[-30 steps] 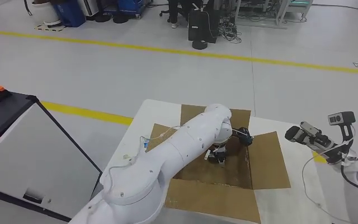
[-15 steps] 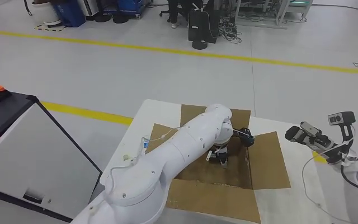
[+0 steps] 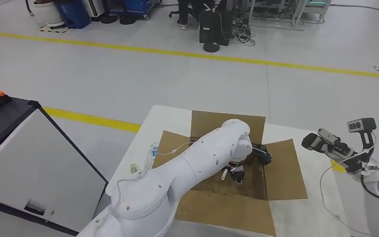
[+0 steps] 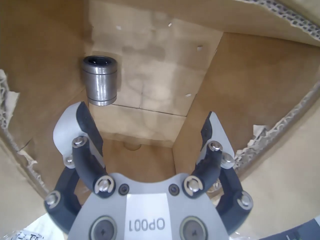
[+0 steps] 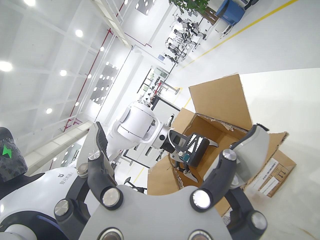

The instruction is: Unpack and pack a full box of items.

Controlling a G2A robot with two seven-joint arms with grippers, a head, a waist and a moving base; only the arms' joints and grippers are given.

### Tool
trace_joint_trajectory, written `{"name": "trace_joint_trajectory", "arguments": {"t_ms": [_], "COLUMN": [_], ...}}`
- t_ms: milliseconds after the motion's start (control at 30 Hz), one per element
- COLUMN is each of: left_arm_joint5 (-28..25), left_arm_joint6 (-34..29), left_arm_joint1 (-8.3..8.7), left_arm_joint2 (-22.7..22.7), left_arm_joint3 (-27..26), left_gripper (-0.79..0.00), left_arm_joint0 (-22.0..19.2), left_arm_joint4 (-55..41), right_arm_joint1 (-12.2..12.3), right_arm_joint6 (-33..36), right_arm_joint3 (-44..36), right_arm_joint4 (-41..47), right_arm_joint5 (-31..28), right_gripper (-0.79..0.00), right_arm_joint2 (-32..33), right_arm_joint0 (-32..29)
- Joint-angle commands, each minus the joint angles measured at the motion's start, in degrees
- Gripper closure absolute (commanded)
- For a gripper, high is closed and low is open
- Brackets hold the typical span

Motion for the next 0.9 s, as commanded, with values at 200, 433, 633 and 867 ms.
{"name": "trace_joint_trajectory", "arguments": {"t_ms": [200, 433, 633, 867], "left_arm_joint5": [3.25, 9.18, 12.77, 12.72], "left_arm_joint6": [-3.23, -9.17, -12.76, -12.7], "left_arm_joint1": [2.67, 6.78, 11.17, 15.81], "left_arm_joint2": [0.0, 0.0, 0.0, 0.0], "left_arm_joint3": [-5.14, -16.35, -24.53, -30.75], "left_gripper": [-0.785, -0.785, -0.785, -0.785], "left_arm_joint0": [2.94, 4.25, 3.9, 2.11], "left_arm_joint4": [-4.25, -10.83, -15.28, -15.52], "right_arm_joint1": [0.0, 0.0, 0.0, 0.0], "right_arm_joint6": [-0.01, -0.01, -0.01, -0.01], "right_arm_joint3": [0.0, 0.0, 0.0, 0.0], "right_arm_joint4": [0.0, 0.0, 0.0, 0.0], "right_arm_joint5": [0.0, 0.0, 0.0, 0.0], "right_gripper": [-0.785, -0.785, -0.785, -0.785], "right_arm_joint2": [0.0, 0.0, 0.0, 0.0], "right_arm_joint0": [0.0, 0.0, 0.0, 0.0]}}
